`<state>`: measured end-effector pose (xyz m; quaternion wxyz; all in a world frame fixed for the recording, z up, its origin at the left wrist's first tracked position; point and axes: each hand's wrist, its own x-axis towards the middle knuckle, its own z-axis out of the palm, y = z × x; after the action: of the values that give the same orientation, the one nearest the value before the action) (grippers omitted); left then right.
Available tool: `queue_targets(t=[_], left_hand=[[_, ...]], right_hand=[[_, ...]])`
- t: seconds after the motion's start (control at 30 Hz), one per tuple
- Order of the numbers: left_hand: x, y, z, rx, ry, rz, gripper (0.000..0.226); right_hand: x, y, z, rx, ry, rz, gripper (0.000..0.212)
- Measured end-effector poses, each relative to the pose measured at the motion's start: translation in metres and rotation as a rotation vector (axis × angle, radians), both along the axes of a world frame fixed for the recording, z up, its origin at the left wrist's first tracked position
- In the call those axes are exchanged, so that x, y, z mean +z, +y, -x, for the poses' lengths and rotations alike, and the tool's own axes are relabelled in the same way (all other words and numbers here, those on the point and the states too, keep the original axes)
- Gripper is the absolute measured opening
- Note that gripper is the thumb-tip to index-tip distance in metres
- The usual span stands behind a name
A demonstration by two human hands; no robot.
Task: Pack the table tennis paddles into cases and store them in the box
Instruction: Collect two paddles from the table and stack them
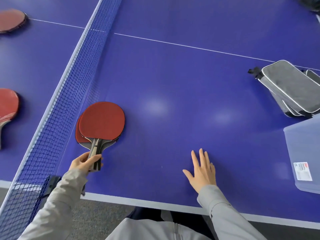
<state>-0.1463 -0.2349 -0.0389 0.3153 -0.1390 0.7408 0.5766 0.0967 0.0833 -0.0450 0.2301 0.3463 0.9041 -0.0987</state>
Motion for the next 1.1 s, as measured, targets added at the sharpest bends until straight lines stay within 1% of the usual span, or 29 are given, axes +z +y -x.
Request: queue_targets(t=[0.1,0.3,0.47,0.63,0.8,0.93,1.1], left_hand=[[-0.002,-0.007,0.006,-0.015,-0.012,0.018,0.015],[0.002,-0.016,0.003,0.002,0.014,0.170,0.033],[0.000,-0.014,-0.008,0.068,0.070,0.223,0.017],[0.001,0.000,-0.017,0.045,0.189,0.284,0.028],[0.000,0.010,-0.023,0.012,0.269,0.478,0.038],[0.001,0.015,-0.029,0.061,0.319,0.541,0.033],[0.001,0.016,-0.029,0.036,0.319,0.578,0.035]], right_hand=[[0.000,0.001,0.000,-0.001,0.002,0.006,0.077],[0.000,0.003,0.000,0.005,-0.006,0.011,0.077],[0.001,0.003,0.001,0.009,-0.002,0.016,0.075],[0.004,0.005,0.002,0.014,-0.015,0.018,0.074],[0.006,0.004,0.003,0.009,-0.018,0.029,0.073],[0.007,0.003,0.001,0.005,-0.022,0.037,0.072],[0.007,0.002,0.000,0.005,-0.035,0.036,0.072]])
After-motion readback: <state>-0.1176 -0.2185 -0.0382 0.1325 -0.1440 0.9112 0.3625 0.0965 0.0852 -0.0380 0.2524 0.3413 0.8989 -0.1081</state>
